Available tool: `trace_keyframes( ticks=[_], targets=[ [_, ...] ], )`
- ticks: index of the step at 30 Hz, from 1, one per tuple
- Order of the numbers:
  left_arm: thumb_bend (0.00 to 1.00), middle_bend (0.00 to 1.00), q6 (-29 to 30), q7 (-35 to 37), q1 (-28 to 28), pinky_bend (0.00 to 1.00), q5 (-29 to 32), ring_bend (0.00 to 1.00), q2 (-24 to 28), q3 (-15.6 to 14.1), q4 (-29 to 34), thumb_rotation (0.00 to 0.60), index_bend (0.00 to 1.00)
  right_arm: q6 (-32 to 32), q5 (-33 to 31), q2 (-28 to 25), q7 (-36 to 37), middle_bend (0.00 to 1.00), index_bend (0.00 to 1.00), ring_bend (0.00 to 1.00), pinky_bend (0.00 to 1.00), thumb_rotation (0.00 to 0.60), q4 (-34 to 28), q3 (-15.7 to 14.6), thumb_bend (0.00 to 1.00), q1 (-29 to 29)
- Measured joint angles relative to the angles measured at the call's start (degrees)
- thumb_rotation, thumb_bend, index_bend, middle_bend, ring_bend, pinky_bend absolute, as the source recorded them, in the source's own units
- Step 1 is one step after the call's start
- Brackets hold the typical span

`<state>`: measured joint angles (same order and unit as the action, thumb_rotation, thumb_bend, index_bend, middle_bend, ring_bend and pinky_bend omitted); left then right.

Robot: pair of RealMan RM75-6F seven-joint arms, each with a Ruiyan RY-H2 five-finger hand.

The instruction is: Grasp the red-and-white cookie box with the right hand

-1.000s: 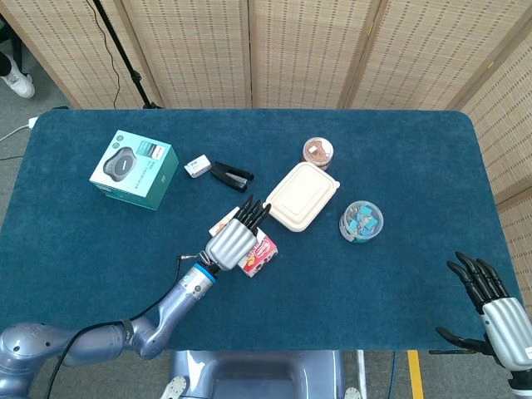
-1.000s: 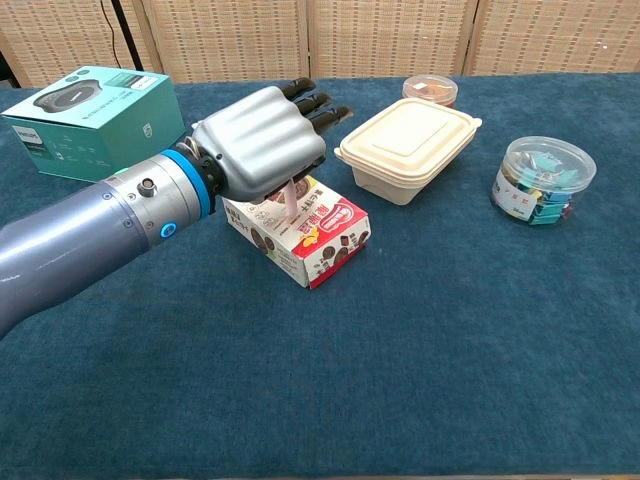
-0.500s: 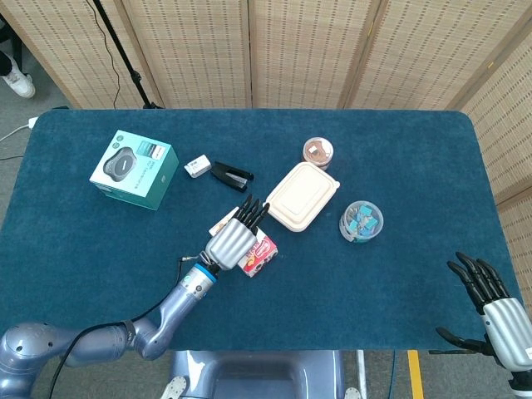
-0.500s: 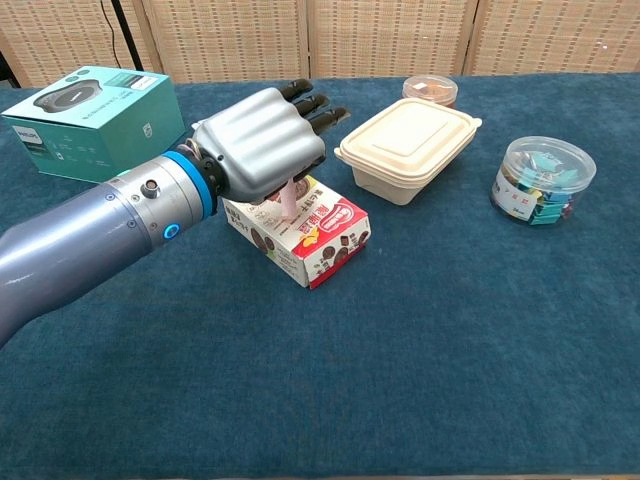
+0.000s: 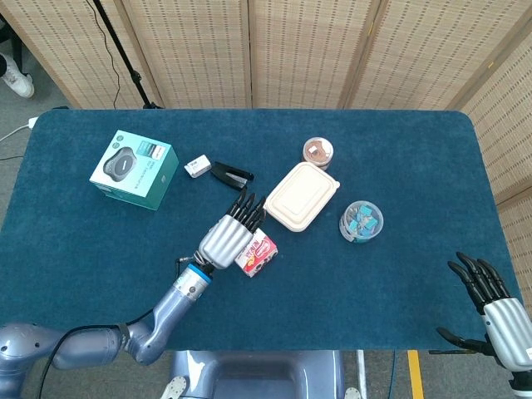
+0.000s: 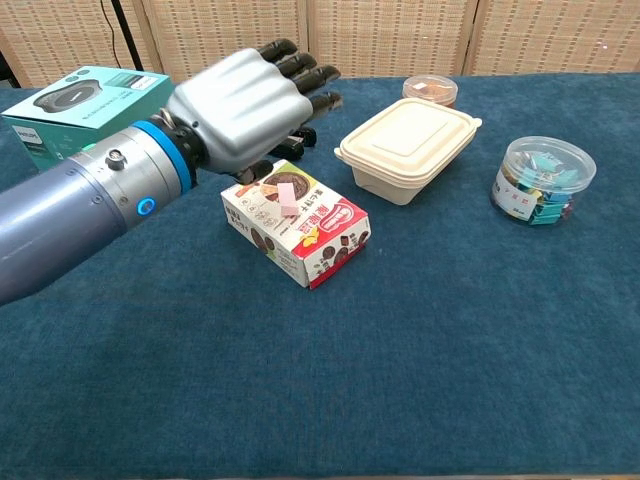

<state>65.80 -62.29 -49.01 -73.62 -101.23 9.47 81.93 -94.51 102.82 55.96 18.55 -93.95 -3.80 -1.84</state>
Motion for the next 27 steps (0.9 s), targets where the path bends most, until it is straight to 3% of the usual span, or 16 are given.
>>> trace_keyframes(
  ticks=[6, 14, 16, 20, 22, 27],
  targets=[
    [0.15, 0.0, 3.62, 6.49, 3.6, 0.0, -1.06, 0.0, 8.03, 0.18, 8.14, 0.6, 0.0, 0.82, -0.15, 0.43, -1.59, 0.0, 0.0, 0.0, 0.0, 0.6, -0.18, 0.0, 0.0, -0.18],
    [0.11, 0.0, 6.33, 21.83, 8.57, 0.0, -5.62, 0.0, 19.58, -2.15, 11.29, 0.6, 0.0, 2.12, -0.47, 1.51, -6.51, 0.0, 0.0, 0.0, 0.0, 0.6, -1.29, 0.18, 0.0, -0.35],
    [0.12, 0.0, 7.6, 27.52, 10.34, 0.0, -7.11, 0.0, 22.0, -3.06, 11.69, 0.6, 0.0, 2.69, -0.83, 2.01, -8.31, 0.0, 0.0, 0.0, 0.0, 0.6, -1.65, 0.37, 0.0, -0.45],
    [0.28, 0.0, 10.82, 38.29, 15.2, 0.0, -8.39, 0.0, 27.77, -5.02, 14.08, 0.6, 0.0, 3.86, -1.56, 2.9, -12.33, 0.0, 0.0, 0.0, 0.0, 0.6, -2.52, 0.81, 0.01, -0.71],
    [0.29, 0.0, 12.7, 43.15, 18.66, 0.0, -8.44, 0.0, 31.54, -6.28, 16.72, 0.6, 0.0, 4.6, -1.58, 3.28, -15.31, 0.0, 0.0, 0.0, 0.0, 0.6, -3.07, 0.97, 0.08, -0.96],
    [0.29, 0.0, 15.43, 50.37, 26.58, 0.0, -6.75, 0.0, 40.19, -10.2, 24.82, 0.6, 0.0, 7.41, -0.83, 3.87, -23.76, 0.0, 0.0, 0.0, 0.0, 0.6, -5.69, 1.3, 0.4, -2.16]
  ],
)
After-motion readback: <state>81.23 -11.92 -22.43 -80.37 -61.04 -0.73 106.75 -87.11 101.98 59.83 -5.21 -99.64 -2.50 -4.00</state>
